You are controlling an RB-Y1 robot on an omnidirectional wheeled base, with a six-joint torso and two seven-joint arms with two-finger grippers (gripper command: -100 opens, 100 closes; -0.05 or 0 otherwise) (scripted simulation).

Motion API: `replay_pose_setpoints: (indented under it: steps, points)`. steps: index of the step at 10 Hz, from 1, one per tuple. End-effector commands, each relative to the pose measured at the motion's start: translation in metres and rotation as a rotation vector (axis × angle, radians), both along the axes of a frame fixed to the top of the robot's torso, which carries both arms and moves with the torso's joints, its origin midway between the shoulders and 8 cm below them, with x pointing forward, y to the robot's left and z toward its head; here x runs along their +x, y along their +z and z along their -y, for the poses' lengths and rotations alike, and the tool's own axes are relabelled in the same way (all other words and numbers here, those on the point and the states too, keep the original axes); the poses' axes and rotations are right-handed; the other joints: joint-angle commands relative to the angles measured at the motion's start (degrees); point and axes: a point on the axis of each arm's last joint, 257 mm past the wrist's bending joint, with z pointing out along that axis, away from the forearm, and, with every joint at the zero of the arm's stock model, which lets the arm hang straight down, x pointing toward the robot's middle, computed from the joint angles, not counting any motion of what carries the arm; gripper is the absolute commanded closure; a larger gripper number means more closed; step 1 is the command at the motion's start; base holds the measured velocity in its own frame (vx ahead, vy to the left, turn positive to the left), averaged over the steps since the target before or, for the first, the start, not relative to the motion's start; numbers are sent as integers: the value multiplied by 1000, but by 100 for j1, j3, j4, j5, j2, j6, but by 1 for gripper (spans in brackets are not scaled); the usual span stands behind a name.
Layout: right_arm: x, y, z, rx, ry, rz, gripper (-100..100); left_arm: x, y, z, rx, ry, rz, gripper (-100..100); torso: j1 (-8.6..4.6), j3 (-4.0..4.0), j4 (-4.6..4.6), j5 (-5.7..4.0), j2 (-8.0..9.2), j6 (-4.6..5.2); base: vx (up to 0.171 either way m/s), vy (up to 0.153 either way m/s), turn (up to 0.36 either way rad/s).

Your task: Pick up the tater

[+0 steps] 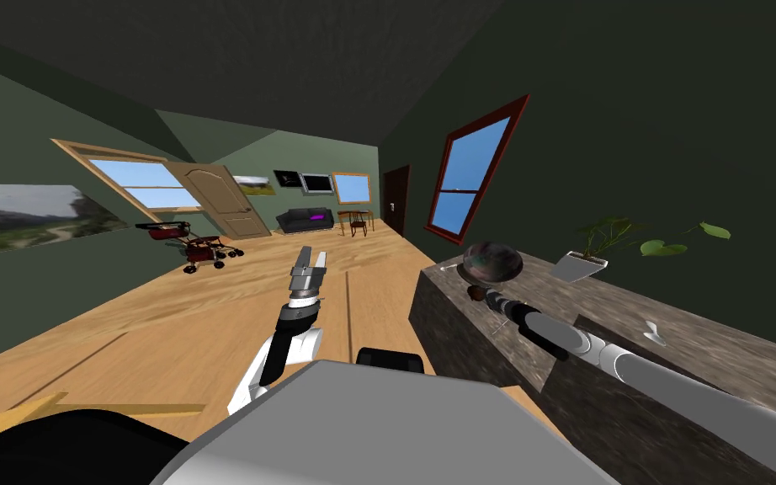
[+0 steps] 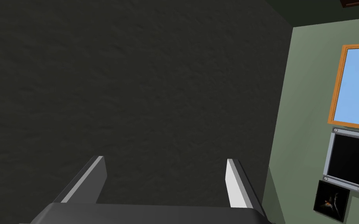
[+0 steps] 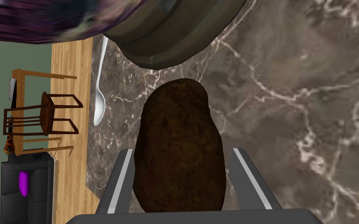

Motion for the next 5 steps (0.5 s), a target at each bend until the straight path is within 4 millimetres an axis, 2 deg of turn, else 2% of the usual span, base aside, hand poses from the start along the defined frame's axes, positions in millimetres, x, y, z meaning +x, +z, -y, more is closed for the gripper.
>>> replay_pose_setpoints:
  steps: [1, 3, 4, 5]
  points:
    - [-2, 3, -11, 2, 27, 1, 100, 0, 0, 0, 0, 0, 0, 0, 0, 0, 0, 0, 0, 0, 63, 14, -134]
    - [-6, 6, -22, 3, 56, -1, 100, 0, 0, 0, 0, 0, 0, 0, 1, -1, 1, 3, -3, -1, 66, 15, -150]
    - [-7, 5, -18, 3, 46, -3, 100, 0, 0, 0, 0, 0, 0, 0, 3, 1, 2, 4, -1, 1, 26, 11, -38]
    - [-8, 6, -18, 3, 47, -2, 0, 0, 0, 0, 0, 0, 0, 0, 0, 4, 3, 2, 6, -6, 0, 0, 0]
